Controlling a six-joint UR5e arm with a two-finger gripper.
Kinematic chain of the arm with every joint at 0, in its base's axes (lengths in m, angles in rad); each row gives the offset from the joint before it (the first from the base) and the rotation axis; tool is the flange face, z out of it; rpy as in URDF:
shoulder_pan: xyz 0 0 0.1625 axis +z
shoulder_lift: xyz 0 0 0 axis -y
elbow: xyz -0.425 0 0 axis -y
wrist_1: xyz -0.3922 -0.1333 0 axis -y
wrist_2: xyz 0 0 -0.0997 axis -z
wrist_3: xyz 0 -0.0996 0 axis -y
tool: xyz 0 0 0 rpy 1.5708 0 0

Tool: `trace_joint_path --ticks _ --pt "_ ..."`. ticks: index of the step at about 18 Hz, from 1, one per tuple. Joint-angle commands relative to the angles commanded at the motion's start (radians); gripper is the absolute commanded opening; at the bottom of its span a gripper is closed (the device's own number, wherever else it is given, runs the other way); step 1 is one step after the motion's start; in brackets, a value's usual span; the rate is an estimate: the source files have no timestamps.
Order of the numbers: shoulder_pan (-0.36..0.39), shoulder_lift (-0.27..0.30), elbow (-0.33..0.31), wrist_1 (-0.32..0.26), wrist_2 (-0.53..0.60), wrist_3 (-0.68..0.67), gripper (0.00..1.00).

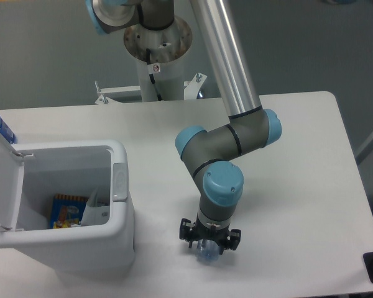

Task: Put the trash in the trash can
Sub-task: 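Close the gripper on the bottle's cap end and lift it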

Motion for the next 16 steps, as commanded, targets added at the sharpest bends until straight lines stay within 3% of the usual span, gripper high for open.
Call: trace_joint_path --ticks 10,13,16 --pt "0.008 0.034 0.014 -0.001 -0.005 0.023 0.64" --pt "0.037 0.09 0.031 -0.005 -0.024 0.023 0.64" --pt "0.067 0.153 0.07 -0.005 -0.116 -0.009 0.64"
